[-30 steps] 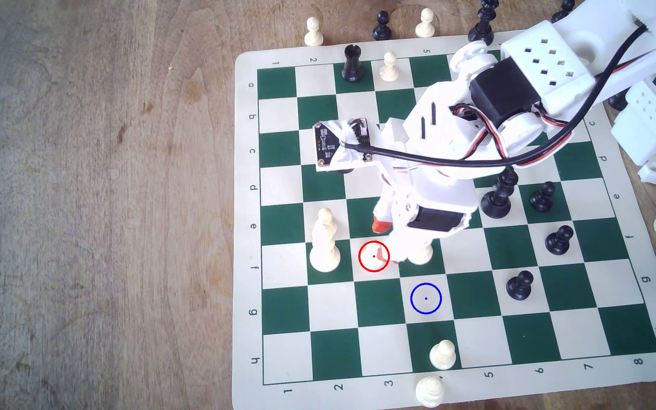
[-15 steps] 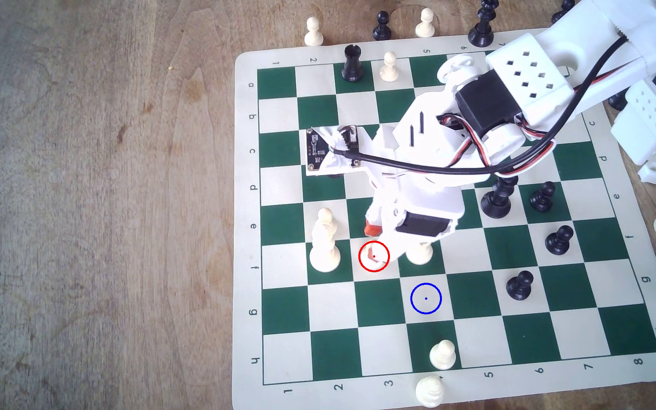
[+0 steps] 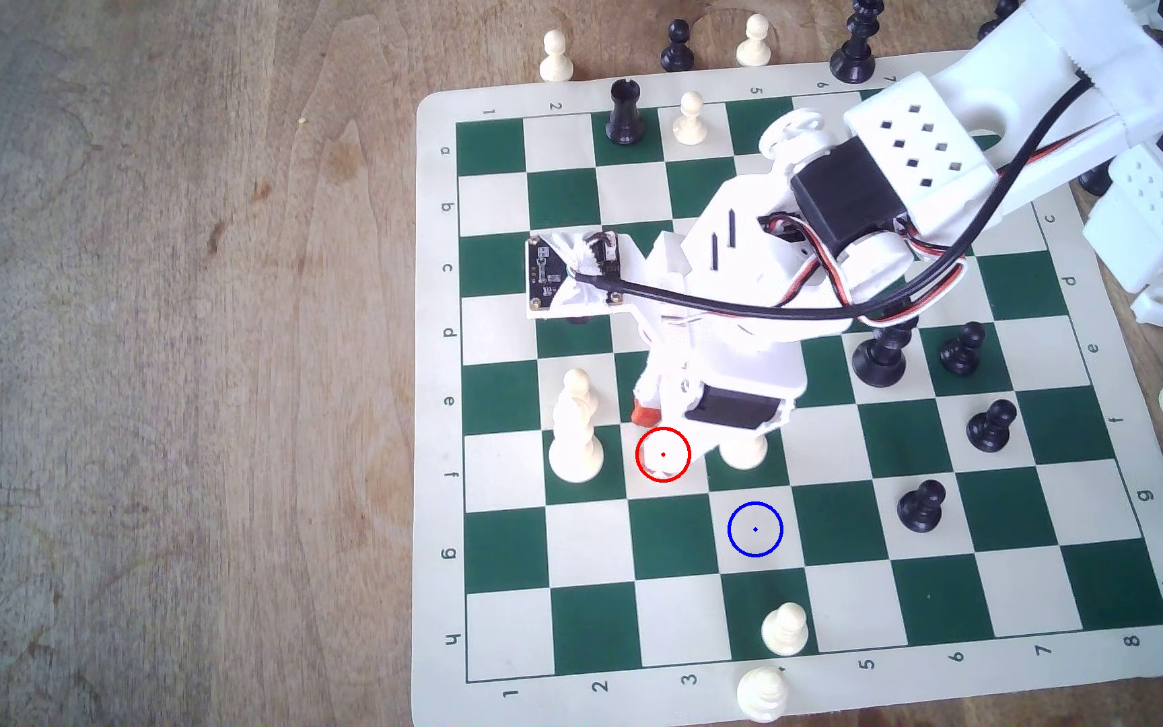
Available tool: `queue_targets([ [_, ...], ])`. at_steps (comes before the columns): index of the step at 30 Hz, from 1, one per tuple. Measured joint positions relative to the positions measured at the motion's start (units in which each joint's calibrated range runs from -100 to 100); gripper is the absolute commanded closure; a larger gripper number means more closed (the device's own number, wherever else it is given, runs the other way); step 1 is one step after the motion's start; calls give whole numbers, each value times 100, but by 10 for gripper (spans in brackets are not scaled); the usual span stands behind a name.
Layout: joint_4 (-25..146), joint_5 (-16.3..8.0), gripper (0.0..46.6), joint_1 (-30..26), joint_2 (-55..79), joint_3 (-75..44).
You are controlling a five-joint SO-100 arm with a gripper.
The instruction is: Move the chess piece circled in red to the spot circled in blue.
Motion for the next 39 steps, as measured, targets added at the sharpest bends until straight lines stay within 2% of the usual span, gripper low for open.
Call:
queue_targets([
  [21, 0, 0, 393, 0, 201, 0],
  [25, 0, 0, 421, 0, 201, 0],
  [26, 0, 10, 450, 0, 201, 0],
  [28, 8, 24, 464, 0, 201, 0],
  [39, 247, 63, 464, 0, 201, -163],
])
